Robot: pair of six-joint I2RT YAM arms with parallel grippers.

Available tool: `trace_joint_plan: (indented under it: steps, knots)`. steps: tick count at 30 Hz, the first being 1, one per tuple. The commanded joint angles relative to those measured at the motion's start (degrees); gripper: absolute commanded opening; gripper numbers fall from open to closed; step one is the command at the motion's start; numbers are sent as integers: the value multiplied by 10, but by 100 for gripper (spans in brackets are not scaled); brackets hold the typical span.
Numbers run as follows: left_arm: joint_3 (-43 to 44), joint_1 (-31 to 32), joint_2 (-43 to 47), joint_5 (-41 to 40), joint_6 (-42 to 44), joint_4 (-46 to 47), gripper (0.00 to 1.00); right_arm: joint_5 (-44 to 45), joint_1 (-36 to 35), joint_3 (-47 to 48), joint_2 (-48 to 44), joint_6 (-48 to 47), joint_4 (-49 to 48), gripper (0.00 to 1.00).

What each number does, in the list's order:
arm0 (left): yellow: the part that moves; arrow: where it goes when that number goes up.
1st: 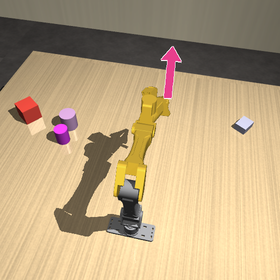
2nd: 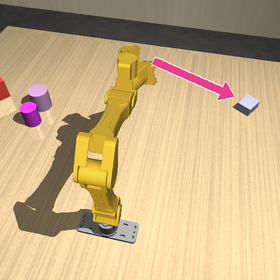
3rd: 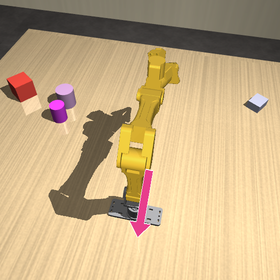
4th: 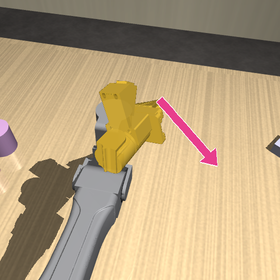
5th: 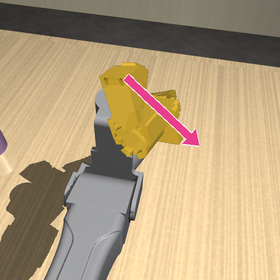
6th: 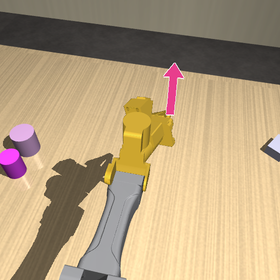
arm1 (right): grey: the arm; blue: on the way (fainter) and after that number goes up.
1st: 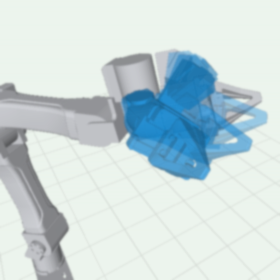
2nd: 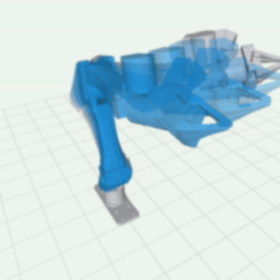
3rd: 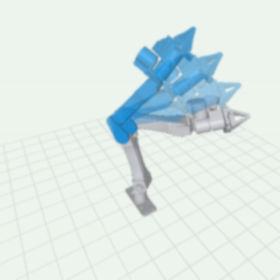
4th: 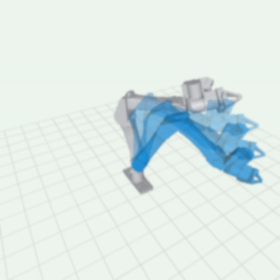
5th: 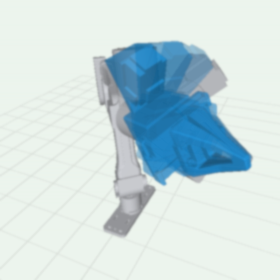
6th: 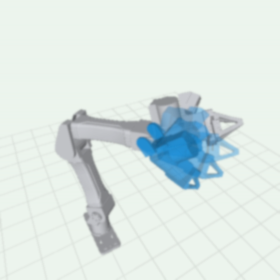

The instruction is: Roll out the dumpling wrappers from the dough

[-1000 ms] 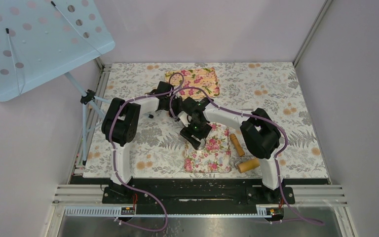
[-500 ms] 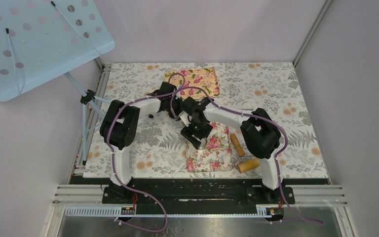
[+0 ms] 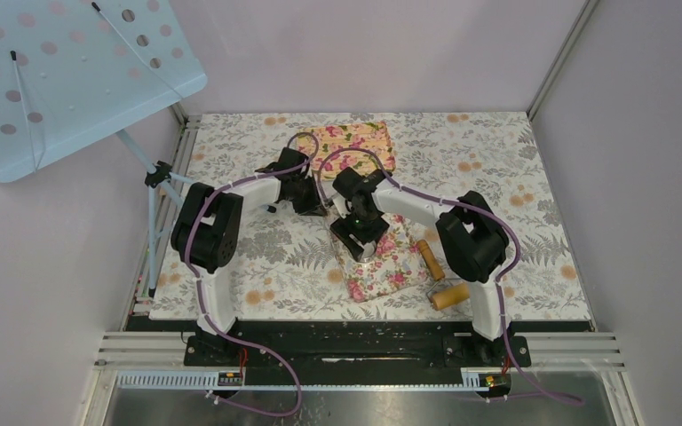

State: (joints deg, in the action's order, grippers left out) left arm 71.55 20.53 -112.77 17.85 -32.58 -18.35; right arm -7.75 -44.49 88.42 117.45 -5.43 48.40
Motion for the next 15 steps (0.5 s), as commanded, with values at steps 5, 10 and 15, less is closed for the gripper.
trace_joint_plan:
  steps: [5, 10, 15]
  knots:
    - [-35, -41, -2, -112, -6, -13, 0, 47, 42, -32, 9, 29, 14, 12]
    - [-39, -44, 0, -106, -5, -8, 0, 53, 57, -32, 14, 35, 11, 12]
    - [-42, -45, 1, -106, -4, -4, 0, 66, 74, -31, 14, 39, 10, 12]
